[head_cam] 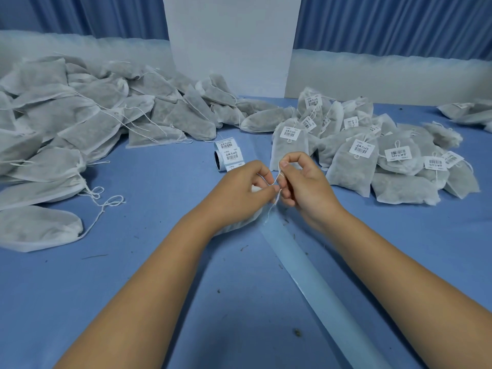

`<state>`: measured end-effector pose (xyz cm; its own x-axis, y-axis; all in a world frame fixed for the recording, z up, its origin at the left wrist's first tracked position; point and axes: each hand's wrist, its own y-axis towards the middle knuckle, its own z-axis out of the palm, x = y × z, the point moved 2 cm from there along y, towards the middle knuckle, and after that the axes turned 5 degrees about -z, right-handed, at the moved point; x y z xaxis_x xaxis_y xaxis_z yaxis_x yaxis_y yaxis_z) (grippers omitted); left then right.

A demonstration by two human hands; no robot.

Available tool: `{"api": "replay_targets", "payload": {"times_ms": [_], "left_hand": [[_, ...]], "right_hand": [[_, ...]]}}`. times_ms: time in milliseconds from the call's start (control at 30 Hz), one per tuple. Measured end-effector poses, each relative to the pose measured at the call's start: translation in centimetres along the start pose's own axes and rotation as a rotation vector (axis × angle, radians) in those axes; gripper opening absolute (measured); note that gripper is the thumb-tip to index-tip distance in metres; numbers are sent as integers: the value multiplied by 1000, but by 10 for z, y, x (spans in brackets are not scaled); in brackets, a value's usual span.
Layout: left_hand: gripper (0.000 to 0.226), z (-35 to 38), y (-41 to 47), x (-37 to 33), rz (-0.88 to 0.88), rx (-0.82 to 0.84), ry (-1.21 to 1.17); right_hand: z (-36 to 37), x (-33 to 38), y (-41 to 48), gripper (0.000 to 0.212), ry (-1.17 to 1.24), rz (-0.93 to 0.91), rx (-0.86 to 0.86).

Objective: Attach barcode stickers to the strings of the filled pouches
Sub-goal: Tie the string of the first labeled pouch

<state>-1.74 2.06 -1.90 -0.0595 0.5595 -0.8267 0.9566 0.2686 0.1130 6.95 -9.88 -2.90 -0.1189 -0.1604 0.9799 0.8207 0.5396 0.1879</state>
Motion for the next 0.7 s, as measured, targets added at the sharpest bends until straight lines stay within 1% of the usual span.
{"api": "replay_targets", "payload": {"times_ms": [233, 400, 467, 567, 633, 700], "left_hand": [[10, -2, -1, -3, 34, -5, 3], [11, -6, -1, -5, 24, -9, -50], [11, -7, -2, -3, -8, 17, -88], [20, -17, 1, 4, -105, 37, -93], [24, -29, 3, 8, -169, 22, -53], [23, -38, 4, 15, -214, 29, 32]], "right_hand": [[1, 2, -1, 13, -28, -36, -32], [0, 5, 0, 13, -50, -72, -44], [-2, 5, 1, 13, -94, -94, -33], [-5, 5, 2, 17, -122, -115, -39], [-5, 5, 2, 18, -129, -145, -35], [-4, 6, 1, 18, -149, -198, -17]]}}
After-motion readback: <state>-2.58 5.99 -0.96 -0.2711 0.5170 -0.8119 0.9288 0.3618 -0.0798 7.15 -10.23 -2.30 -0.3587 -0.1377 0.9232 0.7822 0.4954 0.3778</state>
